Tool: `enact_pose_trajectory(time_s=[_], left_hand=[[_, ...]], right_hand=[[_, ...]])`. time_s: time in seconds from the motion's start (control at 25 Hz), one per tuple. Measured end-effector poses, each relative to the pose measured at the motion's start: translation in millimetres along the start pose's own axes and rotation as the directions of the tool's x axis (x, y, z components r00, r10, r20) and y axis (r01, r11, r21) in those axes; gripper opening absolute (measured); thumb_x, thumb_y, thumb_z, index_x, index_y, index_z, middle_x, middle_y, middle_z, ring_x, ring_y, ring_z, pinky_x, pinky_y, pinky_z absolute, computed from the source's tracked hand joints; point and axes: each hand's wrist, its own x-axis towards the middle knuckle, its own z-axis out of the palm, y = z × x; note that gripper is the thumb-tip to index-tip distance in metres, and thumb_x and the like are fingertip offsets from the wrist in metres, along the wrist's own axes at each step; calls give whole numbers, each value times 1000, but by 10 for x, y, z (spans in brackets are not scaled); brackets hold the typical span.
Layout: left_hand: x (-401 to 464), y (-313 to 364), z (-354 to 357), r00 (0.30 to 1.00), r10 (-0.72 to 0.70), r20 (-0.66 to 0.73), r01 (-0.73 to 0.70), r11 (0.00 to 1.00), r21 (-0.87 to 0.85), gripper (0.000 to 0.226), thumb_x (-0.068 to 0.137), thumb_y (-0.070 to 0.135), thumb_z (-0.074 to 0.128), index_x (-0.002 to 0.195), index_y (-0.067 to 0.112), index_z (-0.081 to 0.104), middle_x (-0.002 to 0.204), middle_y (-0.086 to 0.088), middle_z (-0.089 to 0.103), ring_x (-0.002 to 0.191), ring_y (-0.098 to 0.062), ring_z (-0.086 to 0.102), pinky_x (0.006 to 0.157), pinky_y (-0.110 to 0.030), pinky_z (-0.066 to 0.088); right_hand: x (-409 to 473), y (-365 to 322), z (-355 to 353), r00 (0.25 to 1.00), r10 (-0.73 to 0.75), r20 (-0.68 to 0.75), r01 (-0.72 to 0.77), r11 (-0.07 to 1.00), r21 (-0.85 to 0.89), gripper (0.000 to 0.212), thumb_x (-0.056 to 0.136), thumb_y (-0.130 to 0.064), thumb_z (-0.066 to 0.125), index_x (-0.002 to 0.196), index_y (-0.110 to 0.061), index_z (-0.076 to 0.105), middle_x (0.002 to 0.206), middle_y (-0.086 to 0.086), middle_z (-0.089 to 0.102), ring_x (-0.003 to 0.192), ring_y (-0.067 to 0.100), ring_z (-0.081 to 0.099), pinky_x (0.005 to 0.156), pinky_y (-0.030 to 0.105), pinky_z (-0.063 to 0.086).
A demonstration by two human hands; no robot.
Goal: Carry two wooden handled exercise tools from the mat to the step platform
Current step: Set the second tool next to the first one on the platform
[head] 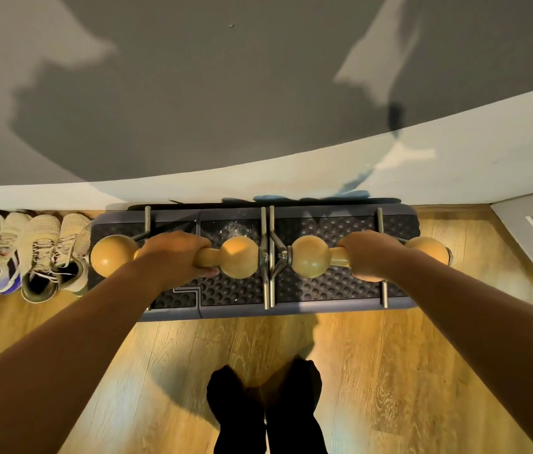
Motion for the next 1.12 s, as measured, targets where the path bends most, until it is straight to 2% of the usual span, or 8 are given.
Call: enact_pose_trajectory(time_s=[0.2, 0.6, 0.96, 1.12], left_hand=[[12, 38, 52, 1000, -29, 10, 29, 1000, -2, 34, 91, 63, 63, 112, 36, 61, 97, 13, 66, 89, -11, 62, 86, -38, 55], [27, -6, 83, 998, -65, -12, 65, 998, -7, 38, 90, 65, 63, 114, 36, 62, 105, 11, 70, 90, -10, 59, 85, -35, 53], [-1, 58, 93, 993, -106, -46, 107, 994, 22, 28, 93, 64, 59, 104, 39, 62, 92, 13, 66, 86, -12, 62, 82, -38, 57], [-4, 70, 66, 994, -108, -31, 109, 994, 19, 27, 92, 64, 60, 104, 40, 63, 92, 13, 67, 86, -12, 63, 82, -39, 57]], right_hand=[[12, -42, -42, 1000, -7, 7, 7, 1000, -31, 28, 88, -11, 68, 98, -35, 59, 84, -5, 64, 76, 16, 64, 77, 40, 60], [14, -56, -56, 999, -18, 32, 20, 999, -47, 27, 89, -12, 67, 106, -32, 66, 87, -7, 65, 79, 14, 65, 80, 39, 60], [30, -104, -82, 998, 7, 64, -5, 1000, -26, 27, 88, -11, 69, 99, -35, 64, 85, -7, 67, 78, 14, 65, 79, 37, 59], [-5, -118, -92, 998, 19, 58, -18, 1000, -18, 29, 87, -10, 68, 99, -37, 64, 86, -7, 67, 78, 14, 65, 78, 37, 59]])
